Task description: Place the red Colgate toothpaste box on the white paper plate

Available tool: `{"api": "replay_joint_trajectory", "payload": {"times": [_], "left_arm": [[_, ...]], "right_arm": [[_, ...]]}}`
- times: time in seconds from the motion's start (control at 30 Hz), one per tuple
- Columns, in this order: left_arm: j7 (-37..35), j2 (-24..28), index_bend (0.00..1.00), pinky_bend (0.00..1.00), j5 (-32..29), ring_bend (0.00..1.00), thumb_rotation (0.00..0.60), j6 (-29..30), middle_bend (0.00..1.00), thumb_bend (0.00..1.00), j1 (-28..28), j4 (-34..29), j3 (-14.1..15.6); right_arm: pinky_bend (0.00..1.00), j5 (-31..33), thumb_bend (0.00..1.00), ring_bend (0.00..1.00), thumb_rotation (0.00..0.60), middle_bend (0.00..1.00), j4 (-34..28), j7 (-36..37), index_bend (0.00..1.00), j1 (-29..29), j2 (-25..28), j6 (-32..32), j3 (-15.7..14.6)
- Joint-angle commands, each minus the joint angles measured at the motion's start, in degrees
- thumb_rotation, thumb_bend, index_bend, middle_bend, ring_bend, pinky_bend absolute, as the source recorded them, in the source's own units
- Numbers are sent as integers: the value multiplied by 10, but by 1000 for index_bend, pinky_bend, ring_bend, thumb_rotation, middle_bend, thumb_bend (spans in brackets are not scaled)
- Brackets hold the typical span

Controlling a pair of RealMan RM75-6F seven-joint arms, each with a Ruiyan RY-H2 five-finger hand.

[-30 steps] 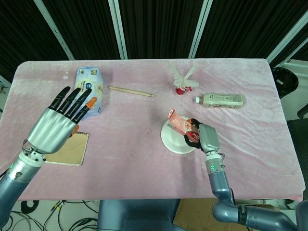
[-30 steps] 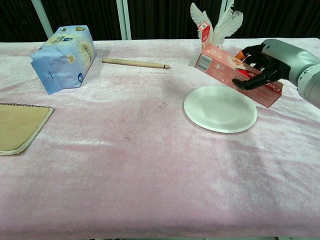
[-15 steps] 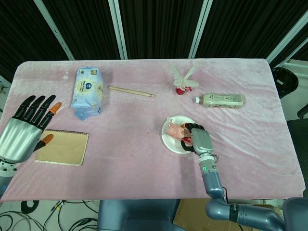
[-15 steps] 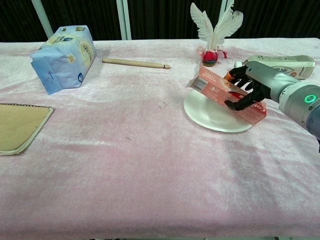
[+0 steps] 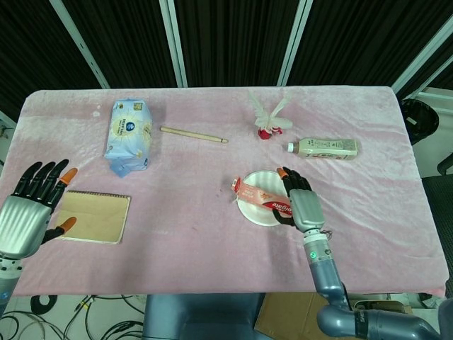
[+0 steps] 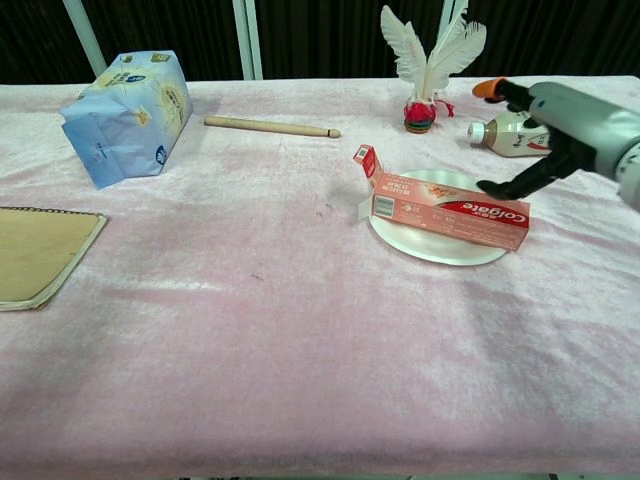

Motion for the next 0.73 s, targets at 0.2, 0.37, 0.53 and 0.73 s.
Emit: {"api": "replay_joint_trajectory", "payload": {"times": [0.2,0.37,0.53,0.73], "left_arm": [[-83,-42,33,26,-13,14,600,35,0,18,62,84,4],[-118,-64,0,0,-19,0,600,53,0,0,88,140,0],[-157,-87,0,0,-37,0,600,61,0,0,113,194,-5],[-167,-88,0,0,-78,0,600,24,0,0,125,213,-11]], "right_arm": [[76,-175,232,0,600,0,-50,88,0,-136,201,109,-114],[64,-198,178,0,600,0,-22,115,0,-192,255,147,-150],[62,-206,165,0,600,0,14,144,0,-245,276,192,-166],[62,-193,165,0,600,0,41,194,0,-285,279,224,-153]]}}
